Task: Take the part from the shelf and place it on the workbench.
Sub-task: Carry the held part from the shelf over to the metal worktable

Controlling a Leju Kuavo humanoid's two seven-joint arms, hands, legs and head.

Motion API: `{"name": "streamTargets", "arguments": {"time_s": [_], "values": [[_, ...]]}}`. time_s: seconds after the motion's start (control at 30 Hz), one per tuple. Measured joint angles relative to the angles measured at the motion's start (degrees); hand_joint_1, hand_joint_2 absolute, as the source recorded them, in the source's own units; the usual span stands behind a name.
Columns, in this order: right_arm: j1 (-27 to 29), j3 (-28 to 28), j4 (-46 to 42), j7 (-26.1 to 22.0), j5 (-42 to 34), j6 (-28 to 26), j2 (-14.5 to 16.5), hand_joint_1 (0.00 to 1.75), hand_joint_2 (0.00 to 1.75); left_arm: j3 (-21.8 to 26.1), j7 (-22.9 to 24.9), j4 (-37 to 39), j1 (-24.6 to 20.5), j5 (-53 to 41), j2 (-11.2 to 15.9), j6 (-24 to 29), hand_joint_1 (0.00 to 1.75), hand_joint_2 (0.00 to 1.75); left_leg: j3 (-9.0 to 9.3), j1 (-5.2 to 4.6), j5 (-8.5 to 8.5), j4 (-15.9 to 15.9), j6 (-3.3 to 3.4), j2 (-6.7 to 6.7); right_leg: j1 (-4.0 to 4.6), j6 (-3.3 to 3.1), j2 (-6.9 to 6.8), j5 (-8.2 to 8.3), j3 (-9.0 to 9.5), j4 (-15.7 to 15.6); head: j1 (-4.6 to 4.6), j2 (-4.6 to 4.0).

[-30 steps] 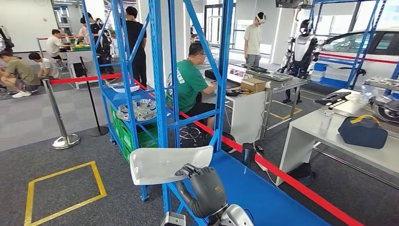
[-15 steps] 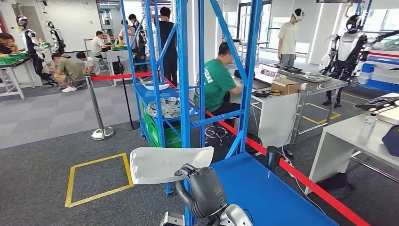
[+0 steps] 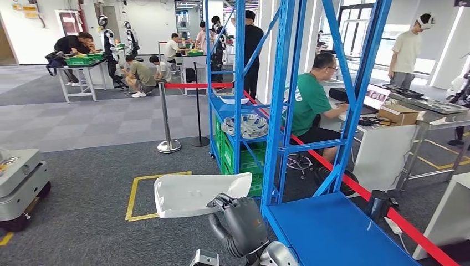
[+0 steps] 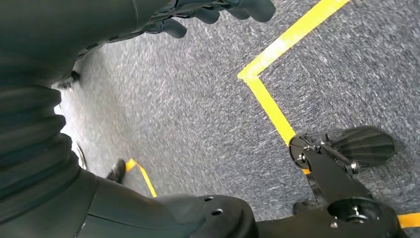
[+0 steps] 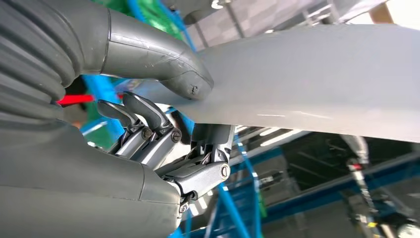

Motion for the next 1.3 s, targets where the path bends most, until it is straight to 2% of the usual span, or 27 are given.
{"name": "streamTargets", "arguments": {"time_s": [0.07, 0.1, 0.13, 0.17, 0.23, 0.3, 0.37, 0.4, 0.47, 0.53, 0.57, 0.6, 0.63, 0.67, 0.73, 0.8, 0.83, 0.87, 0.9, 0.93, 0.97, 1.03, 1.1, 1.17, 1.2, 1.23, 1.3], "values": [[-0.28, 0.0, 0.02, -0.1, 0.0, 0.12, -0.01, 1.75, 1.75, 0.0, -0.02, 0.0, -0.05, 0.01, -0.03, 0.0, 0.0, 1.75, -0.39, 0.17, 0.31, -0.05, -0.63, -1.33, 0.07, -0.24, 1.88, 1.24, 1.84, -4.33, 0.04, 0.01], [-0.38, 0.01, 0.03, -0.14, 0.0, 0.16, 0.02, 1.75, 1.75, 0.01, -0.03, 0.01, -0.01, 0.01, -0.04, 0.0, 0.0, 1.75, -0.6, 0.29, 0.52, -0.21, -1.07, -1.98, 0.17, -0.3, 1.84, 1.15, 1.91, -4.59, 0.07, 0.01], [-0.51, 0.01, 0.04, -0.18, 0.0, 0.19, 0.13, 1.75, 1.75, 0.01, -0.04, 0.02, 0.08, 0.01, -0.03, 0.0, 0.0, 1.75, -0.82, 0.39, 0.76, -0.44, -1.52, -2.66, 0.18, -0.49, 1.11, 1.34, 2.01, -4.84, 0.1, 0.01], [-0.62, 0.02, 0.05, -0.22, 0.0, 0.2, 0.29, 1.75, 1.75, 0.02, -0.03, 0.03, 0.19, 0.0, -0.01, 0.0, 0.0, 1.75, -1.05, 0.39, 0.72, -0.45, -1.83, -2.5, 0.13, -0.79, 0.34, 1.6, 2.24, -5.25, 0.08, 0.0], [-0.97, 0.06, 0.07, -0.36, 0.0, 0.22, 0.67, 1.75, 1.75, 0.04, -0.02, 0.04, 0.21, -0.04, 0.05, 0.0, 0.0, 1.75, -2.48, 0.11, -0.93, 1.99, -2.22, 0.33, -0.06, -1.5, -1.31, 2.18, 2.73, -6.21, -0.1, 0.0], [-1.17, 0.09, 0.13, -0.44, 0.0, 0.28, 0.81, 1.75, 1.75, 0.04, -0.01, 0.04, 0.02, -0.08, 0.08, 0.0, 0.0, 1.75, -5.56, 0.05, -4.46, 8.77, -2.5, 3.98, 0.11, -1.91, -3.04, 2.29, 2.82, -6.5, -0.27, 0.0], [-1.15, 0.18, 0.26, -0.45, 0.0, 0.34, 0.81, 1.75, 1.75, 0.04, 0.01, 0.06, 0.0, -0.09, 0.07, 0.0, 0.0, 1.75, -8.1, 0.19, -6.47, 14.66, -2.9, 5.15, 0.25, -2.04, -4.86, 2.13, 2.77, -6.38, -0.28, 0.0], [-1.14, 0.24, 0.31, -0.45, -0.01, 0.34, 0.81, 1.75, 1.75, 0.04, 0.01, 0.07, 0.05, -0.09, 0.08, 0.0, 0.0, 1.75, -7.96, 0.25, -6.01, 14.81, -3.05, 5.39, 0.25, -2.02, -5.73, 2.02, 2.76, -6.27, -0.29, 0.0], [-1.18, 0.33, 0.35, -0.46, -0.05, 0.33, 0.85, 1.75, 1.75, 0.04, 0.02, 0.05, 0.08, -0.14, 0.15, 0.0, 0.0, 1.75, -4.43, 0.3, -2.84, 8.78, -3.18, 6.69, 0.25, -1.77, -7.24, 1.67, 2.79, -5.92, -0.28, 0.0], [-1.28, 0.43, 0.35, -0.37, -0.11, 0.27, 0.91, 1.75, 1.75, 0.04, 0.02, 0.03, -0.05, -0.24, 0.16, -0.01, 0.0, 1.75, -0.63, -0.05, -0.79, 2.06, -2.65, 9.26, 0.62, -1.24, -8.46, 1.15, 2.71, -5.34, -0.23, 0.0], [-1.33, 0.51, 0.35, -0.18, -0.12, 0.23, 0.95, 1.75, 1.75, 0.04, 0.02, 0.01, -0.1, -0.32, 0.15, -0.02, 0.0, 1.75, 0.12, -0.18, -0.57, 0.57, -2.18, 10.01, 0.87, -0.99, -8.95, 0.95, 2.68, -5.11, -0.17, 0.0], [-1.36, 0.59, 0.35, 0.09, -0.11, 0.18, 0.97, 1.75, 1.75, 0.04, 0.02, 0.01, -0.13, -0.44, 0.14, -0.05, 0.0, 1.75, 0.16, -0.34, -0.74, 0.29, -1.65, 9.98, 1.06, -0.79, -9.48, 0.83, 2.68, -4.99, -0.13, 0.0], [-1.37, 0.67, 0.34, 0.38, -0.1, 0.15, 1.02, 1.75, 1.75, 0.04, 0.02, 0.0, -0.11, -0.57, 0.15, -0.09, 0.0, 1.75, -0.05, -0.27, -0.6, 0.28, -1.16, 9.13, 1.08, -0.62, -10.07, 0.75, 2.76, -4.95, -0.05, 0.0], [-1.38, 0.72, 0.32, 0.62, -0.08, 0.12, 1.08, 1.75, 1.75, 0.04, 0.02, 0.0, -0.08, -0.68, 0.16, -0.13, 0.0, 1.75, -0.12, -0.21, -0.49, 0.22, -0.83, 8.47, 0.94, -0.32, -9.98, 0.5, 2.77, -4.75, -0.08, 0.0], [-1.35, 0.77, 0.22, 1.03, 0.11, 0.08, 1.16, 1.75, 1.75, 0.04, 0.05, -0.01, -0.14, -0.83, 0.2, -0.15, 0.0, 1.75, -0.18, 0.01, -0.25, 0.07, -0.18, 7.09, 0.5, 0.33, -7.55, -1.28, 1.8, -2.27, -0.05, 0.01], [-1.01, 0.79, 0.12, 1.63, 0.54, 0.05, 1.08, 1.75, 1.75, 0.04, 0.08, -0.02, -0.33, -0.89, 0.24, -0.15, 0.0, 1.75, -0.32, 0.14, -0.1, 0.02, 0.28, 5.73, 0.16, 0.77, -4.22, -4.69, -1.35, 4.46, -0.01, 0.02], [-0.63, 0.8, 0.1, 1.98, 0.79, 0.05, 1.01, 1.75, 1.75, 0.04, 0.09, -0.02, -0.38, -0.91, 0.26, -0.15, 0.0, 1.75, -0.4, 0.15, -0.06, 0.03, 0.41, 4.96, 0.1, 0.85, -3.48, -6.16, -3.27, 8.31, 0.02, 0.02], [-0.17, 0.8, 0.09, 2.28, 1.05, 0.06, 0.95, 1.75, 1.75, 0.04, 0.09, -0.01, -0.36, -0.94, 0.27, -0.15, 0.0, 1.75, -0.44, 0.14, -0.02, 0.03, 0.45, 4.14, 0.09, 0.85, -3.16, -6.78, -4.68, 10.94, 0.01, 0.02], [0.25, 0.8, 0.07, 2.55, 1.33, 0.07, 0.92, 1.75, 1.75, 0.04, 0.1, -0.01, -0.3, -0.99, 0.3, -0.15, 0.0, 1.75, -0.46, 0.13, 0.03, 0.05, 0.42, 3.27, 0.08, 0.76, -3.0, -6.31, -5.18, 11.57, 0.01, 0.02], [0.54, 0.8, 0.01, 2.81, 1.59, 0.07, 0.92, 1.75, 1.75, 0.04, 0.1, -0.01, -0.25, -1.05, 0.33, -0.15, 0.0, 1.75, -0.46, 0.14, 0.08, 0.09, 0.35, 2.43, 0.08, 0.59, -2.78, -4.79, -4.55, 9.91, 0.01, 0.02], [0.68, 0.79, -0.14, 3.03, 1.8, 0.07, 0.92, 1.75, 1.75, 0.04, 0.1, -0.01, -0.23, -1.13, 0.36, -0.15, 0.0, 1.75, -0.46, 0.16, 0.14, 0.12, 0.25, 1.59, 0.06, 0.34, -2.2, -2.55, -2.91, 6.22, 0.01, 0.02], [0.74, 0.79, -0.54, 3.37, 2.05, 0.07, 0.92, 1.75, 1.75, 0.04, 0.09, -0.02, -0.28, -1.27, 0.38, -0.15, 0.0, 1.75, -0.61, 0.19, 0.35, 0.18, -0.14, 0.08, 0.0, -0.07, 0.35, 0.6, 0.55, -1.46, -0.01, 0.02], [0.87, 0.79, -0.81, 3.57, 2.29, 0.05, 0.91, 1.75, 1.75, 0.04, 0.05, -0.01, -0.26, -1.4, 0.39, -0.15, 0.0, 1.75, -0.98, 0.37, 0.71, 0.04, -0.82, -1.14, 0.12, -0.18, 1.72, 1.18, 1.82, -4.54, -0.01, 0.02], [1.07, 0.79, -1.08, 3.68, 2.47, 0.02, 0.97, 1.75, 1.75, 0.04, 0.02, -0.01, 0.04, -1.52, 0.5, -0.15, 0.0, 1.75, -1.39, 0.55, 1.08, -0.29, -1.61, -2.01, 0.18, -0.47, 0.53, 1.51, 2.03, -4.99, 0.01, 0.02], [1.15, 0.79, -1.25, 3.69, 2.51, 0.0, 1.05, 1.75, 1.75, 0.04, 0.03, 0.01, 0.21, -1.57, 0.57, -0.15, 0.0, 1.75, -1.68, 0.45, 0.86, -0.07, -1.89, -1.24, 0.09, -0.78, -0.15, 1.77, 2.22, -5.34, -0.03, 0.01], [1.22, 0.79, -1.44, 3.68, 2.54, -0.02, 1.12, 1.75, 1.75, 0.04, 0.02, 0.01, 0.28, -1.64, 0.63, -0.15, 0.0, 1.75, -2.34, 0.3, 0.03, 1.1, -2.12, 0.27, -0.01, -1.14, -0.93, 2.03, 2.42, -5.71, -0.1, 0.01], [1.4, 0.79, -1.62, 3.68, 2.56, -0.02, 1.18, 1.75, 1.75, 0.04, 0.01, 0.02, 0.18, -1.74, 0.7, -0.15, 0.0, 1.75, -4.96, 0.07, -3.29, 6.91, -2.46, 3.93, 0.01, -1.62, -2.56, 2.26, 2.58, -6.1, -0.26, 0.02]]}}
